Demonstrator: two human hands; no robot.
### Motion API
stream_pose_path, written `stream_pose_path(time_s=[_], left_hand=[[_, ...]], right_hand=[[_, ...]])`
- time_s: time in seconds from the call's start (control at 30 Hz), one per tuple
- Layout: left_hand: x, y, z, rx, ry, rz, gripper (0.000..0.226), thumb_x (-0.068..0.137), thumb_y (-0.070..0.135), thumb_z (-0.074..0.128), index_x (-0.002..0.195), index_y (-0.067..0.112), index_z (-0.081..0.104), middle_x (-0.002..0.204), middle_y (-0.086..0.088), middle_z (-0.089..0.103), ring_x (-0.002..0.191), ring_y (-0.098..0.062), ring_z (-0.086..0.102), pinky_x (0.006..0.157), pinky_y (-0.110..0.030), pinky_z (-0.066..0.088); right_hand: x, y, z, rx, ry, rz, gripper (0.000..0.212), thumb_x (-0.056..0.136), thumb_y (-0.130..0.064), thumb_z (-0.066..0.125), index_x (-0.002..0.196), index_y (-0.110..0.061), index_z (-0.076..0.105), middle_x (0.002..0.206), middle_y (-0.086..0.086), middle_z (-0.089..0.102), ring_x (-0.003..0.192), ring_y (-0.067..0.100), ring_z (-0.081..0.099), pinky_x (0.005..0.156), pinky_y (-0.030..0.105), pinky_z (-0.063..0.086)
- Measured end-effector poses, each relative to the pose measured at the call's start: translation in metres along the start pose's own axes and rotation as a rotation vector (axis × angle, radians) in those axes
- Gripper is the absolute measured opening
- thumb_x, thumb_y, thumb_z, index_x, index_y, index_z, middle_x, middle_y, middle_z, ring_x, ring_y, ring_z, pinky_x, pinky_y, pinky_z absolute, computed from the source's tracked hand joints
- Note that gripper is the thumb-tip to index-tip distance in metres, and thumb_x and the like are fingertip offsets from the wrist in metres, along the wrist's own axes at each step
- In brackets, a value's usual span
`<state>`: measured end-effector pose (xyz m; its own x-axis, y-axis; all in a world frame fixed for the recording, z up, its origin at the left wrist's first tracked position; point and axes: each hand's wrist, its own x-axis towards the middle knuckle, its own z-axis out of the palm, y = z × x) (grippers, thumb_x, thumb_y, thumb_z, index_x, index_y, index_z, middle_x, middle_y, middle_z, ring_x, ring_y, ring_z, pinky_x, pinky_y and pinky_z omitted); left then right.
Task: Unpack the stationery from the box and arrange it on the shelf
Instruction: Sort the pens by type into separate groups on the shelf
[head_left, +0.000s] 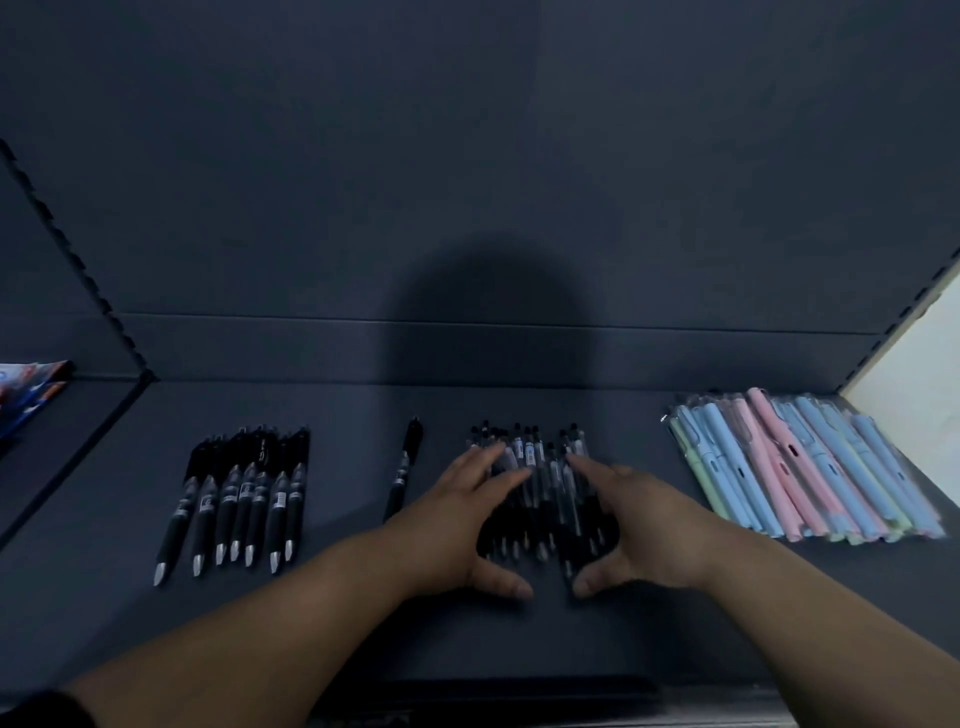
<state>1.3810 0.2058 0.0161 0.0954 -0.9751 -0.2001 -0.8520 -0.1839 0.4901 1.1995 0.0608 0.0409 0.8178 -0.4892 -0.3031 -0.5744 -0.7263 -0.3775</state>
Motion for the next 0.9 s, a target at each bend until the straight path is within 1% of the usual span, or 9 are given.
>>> stream_pose_path(time_s=[0.13,0.27,0.37,0.5,0.57,0.63,0.73,0.8,0.9], left_hand=[[0.003,0.000,0.001,-0.012,0.095,0.027,0.094,0.074,0.058,0.068,0.150,0.039,0.016,0.158,0.015,-0.012,0.145,-0.007,-0.012,0.121,-0.035,0.009],[0.003,0.000,0.008,0.052,0.086,0.044,0.096,0.072,0.064,0.066,0.149,0.040,0.016,0.158,0.015,-0.014,0.144,-0.009,-0.018,0.121,-0.036,0.007],[0.007,0.004,0.011,0.087,0.147,0.044,0.084,0.079,0.061,0.061,0.149,0.037,0.021,0.159,0.013,-0.008,0.145,-0.009,-0.015,0.120,-0.034,0.008],[0.001,0.007,0.008,0.041,0.209,0.040,0.083,0.079,0.063,0.060,0.149,0.037,0.023,0.158,0.014,0.002,0.145,-0.008,-0.005,0.118,-0.027,0.006],[-0.007,0.001,0.004,-0.029,0.419,-0.046,0.071,0.083,0.060,0.057,0.144,0.033,0.035,0.154,0.011,0.021,0.144,-0.011,0.014,0.115,-0.023,0.013],[-0.015,-0.011,-0.001,-0.006,0.617,-0.227,0.055,0.090,0.047,0.056,0.139,0.024,0.045,0.143,0.004,0.038,0.133,-0.016,0.033,0.109,-0.021,0.024],[-0.023,-0.020,-0.006,0.051,0.560,-0.449,0.047,0.091,0.031,0.056,0.135,0.019,0.046,0.131,-0.004,0.046,0.120,-0.023,0.047,0.102,-0.030,0.040],[-0.025,-0.019,-0.008,0.030,0.534,-0.487,0.040,0.089,0.021,0.054,0.129,0.018,0.050,0.126,-0.008,0.051,0.112,-0.026,0.054,0.096,-0.030,0.043],[-0.033,-0.019,-0.010,-0.040,0.578,-0.514,0.040,0.088,0.015,0.054,0.127,0.016,0.050,0.118,-0.011,0.057,0.108,-0.025,0.056,0.090,-0.025,0.042]], right_hand=[[-0.001,0.009,0.003,0.034,0.103,-0.045,0.123,0.051,-0.068,0.081,0.152,-0.035,0.018,0.141,-0.011,0.029,0.131,0.011,0.038,0.110,0.026,0.036],[-0.007,0.012,0.004,-0.064,0.108,-0.131,0.116,0.055,-0.067,0.078,0.151,-0.036,0.020,0.152,-0.018,0.015,0.139,0.008,0.018,0.116,0.023,0.022],[0.000,0.012,0.006,-0.064,0.180,-0.158,0.099,0.065,-0.062,0.076,0.148,-0.034,0.030,0.151,-0.016,0.022,0.138,0.009,0.026,0.115,0.022,0.023],[0.003,0.012,0.003,-0.046,0.141,-0.147,0.100,0.061,-0.067,0.075,0.146,-0.037,0.033,0.148,-0.018,0.024,0.136,0.007,0.031,0.113,0.025,0.029],[0.004,0.010,0.002,-0.033,0.174,-0.143,0.096,0.064,-0.068,0.072,0.146,-0.037,0.033,0.148,-0.018,0.026,0.135,0.006,0.032,0.112,0.021,0.028],[0.006,0.005,0.003,-0.004,0.198,-0.124,0.085,0.073,-0.067,0.064,0.146,-0.035,0.034,0.149,-0.016,0.028,0.135,0.007,0.031,0.110,0.020,0.027],[0.012,-0.006,0.006,-0.059,0.181,-0.098,0.081,0.077,-0.072,0.054,0.146,-0.035,0.032,0.152,-0.011,0.027,0.137,0.015,0.029,0.112,0.029,0.031],[0.015,-0.013,0.007,-0.098,0.184,-0.064,0.083,0.077,-0.075,0.050,0.147,-0.034,0.030,0.151,-0.008,0.026,0.136,0.019,0.029,0.111,0.035,0.033],[0.020,-0.026,0.009,-0.124,0.265,-0.077,0.080,0.077,-0.076,0.048,0.144,-0.033,0.035,0.142,-0.006,0.035,0.130,0.017,0.034,0.108,0.033,0.036]])
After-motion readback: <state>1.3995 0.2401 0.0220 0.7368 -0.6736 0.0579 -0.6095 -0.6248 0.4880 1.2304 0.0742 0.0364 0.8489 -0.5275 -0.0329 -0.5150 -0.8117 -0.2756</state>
